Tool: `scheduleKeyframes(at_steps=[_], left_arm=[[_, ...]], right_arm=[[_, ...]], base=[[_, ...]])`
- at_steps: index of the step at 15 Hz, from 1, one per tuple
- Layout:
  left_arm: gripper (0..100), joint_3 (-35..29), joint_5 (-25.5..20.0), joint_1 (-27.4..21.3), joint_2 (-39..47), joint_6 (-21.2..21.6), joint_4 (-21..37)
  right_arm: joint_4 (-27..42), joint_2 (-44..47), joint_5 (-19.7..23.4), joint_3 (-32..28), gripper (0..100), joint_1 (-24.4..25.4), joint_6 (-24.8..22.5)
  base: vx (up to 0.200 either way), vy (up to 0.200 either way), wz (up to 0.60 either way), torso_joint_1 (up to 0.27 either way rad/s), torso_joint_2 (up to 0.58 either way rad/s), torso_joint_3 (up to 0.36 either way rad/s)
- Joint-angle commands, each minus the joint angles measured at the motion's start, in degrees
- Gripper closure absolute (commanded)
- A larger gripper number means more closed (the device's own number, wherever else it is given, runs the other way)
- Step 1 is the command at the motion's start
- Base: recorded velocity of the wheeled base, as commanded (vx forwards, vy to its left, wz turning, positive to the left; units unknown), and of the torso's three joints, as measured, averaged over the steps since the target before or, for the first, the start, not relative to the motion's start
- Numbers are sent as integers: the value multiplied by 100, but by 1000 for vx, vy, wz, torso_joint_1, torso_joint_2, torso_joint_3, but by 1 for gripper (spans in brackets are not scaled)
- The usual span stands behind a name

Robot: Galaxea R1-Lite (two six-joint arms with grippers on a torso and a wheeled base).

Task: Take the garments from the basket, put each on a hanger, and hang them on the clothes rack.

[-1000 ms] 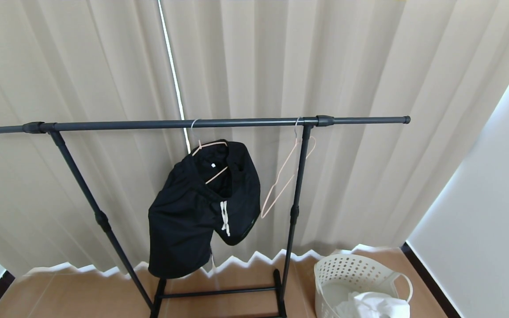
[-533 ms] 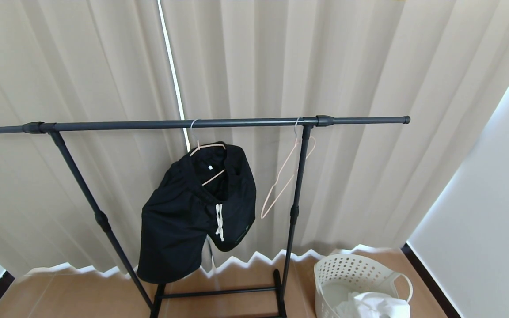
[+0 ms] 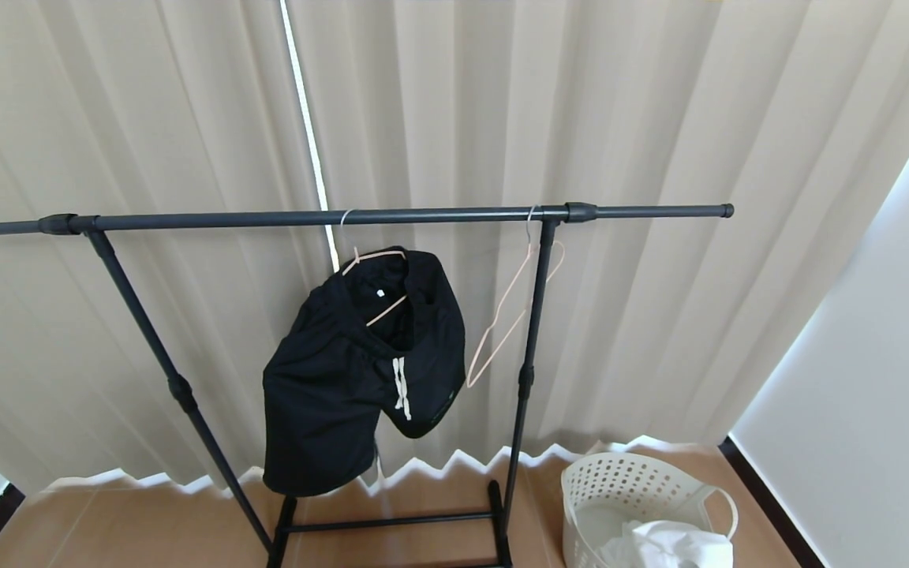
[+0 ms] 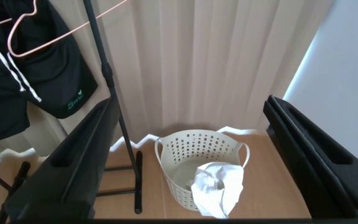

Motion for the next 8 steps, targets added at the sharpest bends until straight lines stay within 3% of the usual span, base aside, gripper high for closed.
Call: scheduleKeyframes(at_steps=[1,8], left_arm=[[0,2,1,-2,11,2,2],[0,2,-8,-2,11,11,2]], right_arm=[[2,8,3,0,0,-2,-2],[2,8,3,0,0,-2,6]], base=[[0,0,0,-139,315,188],[0,0,0,-144,341,188]])
